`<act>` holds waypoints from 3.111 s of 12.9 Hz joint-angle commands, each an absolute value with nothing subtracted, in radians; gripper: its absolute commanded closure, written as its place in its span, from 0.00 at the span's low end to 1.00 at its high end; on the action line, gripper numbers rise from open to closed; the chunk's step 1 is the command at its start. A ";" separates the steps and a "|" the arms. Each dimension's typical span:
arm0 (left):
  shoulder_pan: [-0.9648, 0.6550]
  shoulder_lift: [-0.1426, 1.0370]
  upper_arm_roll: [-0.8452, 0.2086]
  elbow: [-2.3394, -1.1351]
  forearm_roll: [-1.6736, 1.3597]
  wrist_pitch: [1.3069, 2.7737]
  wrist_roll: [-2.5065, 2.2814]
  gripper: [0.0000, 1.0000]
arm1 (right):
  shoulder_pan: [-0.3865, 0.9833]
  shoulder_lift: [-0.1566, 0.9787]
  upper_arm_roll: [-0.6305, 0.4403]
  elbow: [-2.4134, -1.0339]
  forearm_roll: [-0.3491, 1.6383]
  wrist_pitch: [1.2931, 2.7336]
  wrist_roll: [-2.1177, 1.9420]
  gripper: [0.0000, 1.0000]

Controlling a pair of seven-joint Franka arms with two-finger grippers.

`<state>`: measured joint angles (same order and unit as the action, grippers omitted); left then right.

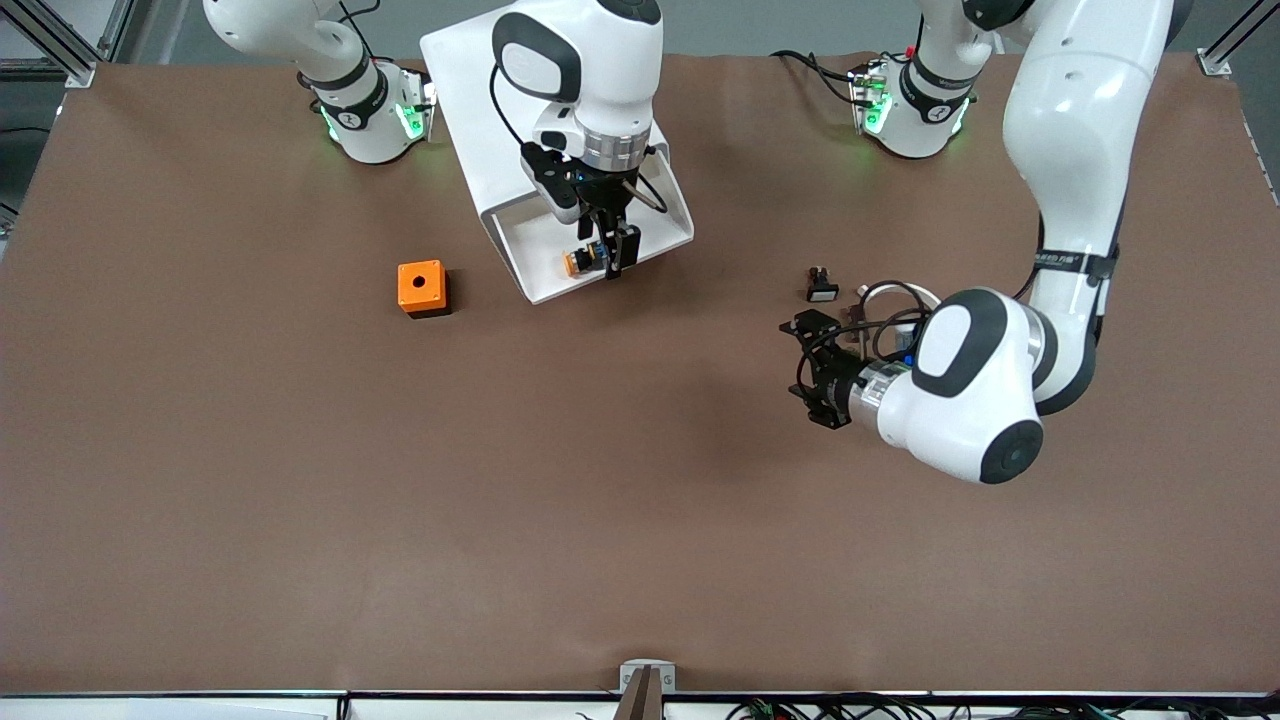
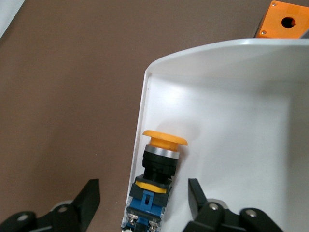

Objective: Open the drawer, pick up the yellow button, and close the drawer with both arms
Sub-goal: 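Grasp the yellow button in the drawer with the right gripper, then lift the yellow button out and carry it across the table, then push the drawer shut with the left gripper while the right gripper lowers the button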

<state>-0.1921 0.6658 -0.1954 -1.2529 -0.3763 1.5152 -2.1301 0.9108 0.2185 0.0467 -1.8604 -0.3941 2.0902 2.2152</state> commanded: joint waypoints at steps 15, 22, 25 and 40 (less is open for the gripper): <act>-0.319 0.581 -0.204 -1.282 -0.163 1.627 -1.221 0.01 | 0.608 0.198 0.034 -1.680 -0.187 1.893 1.383 0.99; -0.558 0.604 -0.204 -1.368 -0.127 1.876 -1.213 0.00 | 0.287 0.277 0.032 -1.695 -0.187 2.000 0.760 0.98; -0.630 0.595 -0.204 -1.394 -0.121 1.870 -1.230 0.00 | 0.171 0.357 0.032 -1.718 -0.187 2.106 0.587 0.98; -0.755 0.617 -0.368 -1.431 -0.135 1.775 -1.459 0.00 | -0.127 0.663 0.038 -1.721 -0.005 2.456 -0.150 0.88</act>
<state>-0.7363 0.6196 -0.3400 -1.4152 -0.1367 1.8050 -1.4203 -0.0992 0.6511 0.0159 -1.7350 -0.0260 2.4503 -0.1091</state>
